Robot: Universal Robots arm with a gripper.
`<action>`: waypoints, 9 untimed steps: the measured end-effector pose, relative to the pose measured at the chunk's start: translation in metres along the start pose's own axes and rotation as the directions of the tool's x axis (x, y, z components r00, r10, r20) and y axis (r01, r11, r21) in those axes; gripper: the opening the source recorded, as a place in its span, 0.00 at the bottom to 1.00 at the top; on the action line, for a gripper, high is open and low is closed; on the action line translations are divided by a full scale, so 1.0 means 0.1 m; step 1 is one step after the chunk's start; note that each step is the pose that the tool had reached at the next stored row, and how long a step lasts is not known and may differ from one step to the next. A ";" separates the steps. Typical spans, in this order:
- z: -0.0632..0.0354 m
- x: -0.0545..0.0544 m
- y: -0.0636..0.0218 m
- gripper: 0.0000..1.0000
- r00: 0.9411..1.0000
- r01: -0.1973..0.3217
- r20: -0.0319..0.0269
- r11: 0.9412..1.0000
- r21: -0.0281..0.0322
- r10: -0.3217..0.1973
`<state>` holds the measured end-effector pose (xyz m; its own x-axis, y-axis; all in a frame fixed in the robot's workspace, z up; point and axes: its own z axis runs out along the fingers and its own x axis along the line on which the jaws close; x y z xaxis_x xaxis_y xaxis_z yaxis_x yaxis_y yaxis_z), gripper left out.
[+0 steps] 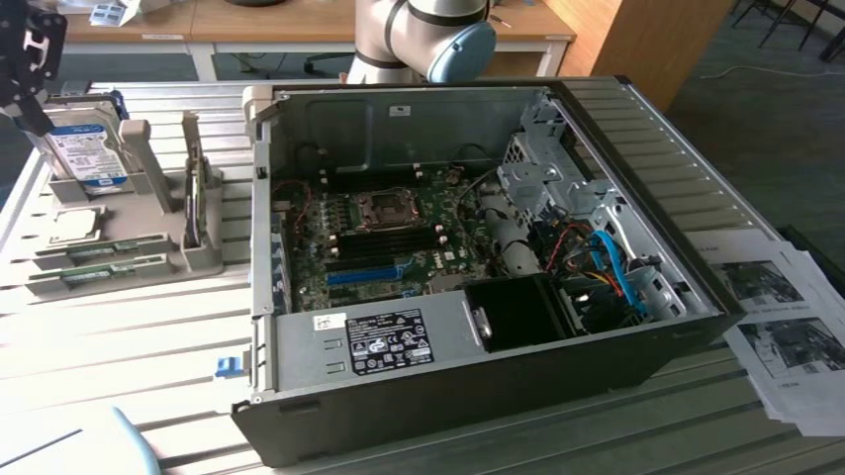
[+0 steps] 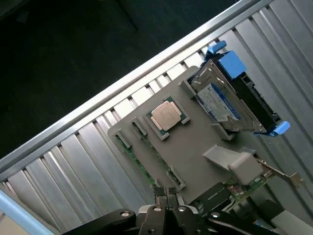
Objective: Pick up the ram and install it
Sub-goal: 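Pick up the ram and move it above insertion slot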
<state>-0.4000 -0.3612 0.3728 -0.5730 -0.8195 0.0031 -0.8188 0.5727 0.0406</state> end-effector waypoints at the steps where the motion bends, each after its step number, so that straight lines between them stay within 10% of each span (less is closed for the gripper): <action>1: 0.001 0.00 0.000 0.09 1.000 0.018 -0.001 1.000 0.000 -0.018; 9: 0.010 0.00 0.000 0.09 0.986 0.164 -0.007 0.986 0.000 -0.164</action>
<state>-0.4000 -0.3612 0.3718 -0.4310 -0.9024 0.0031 -0.9016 0.4307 0.0406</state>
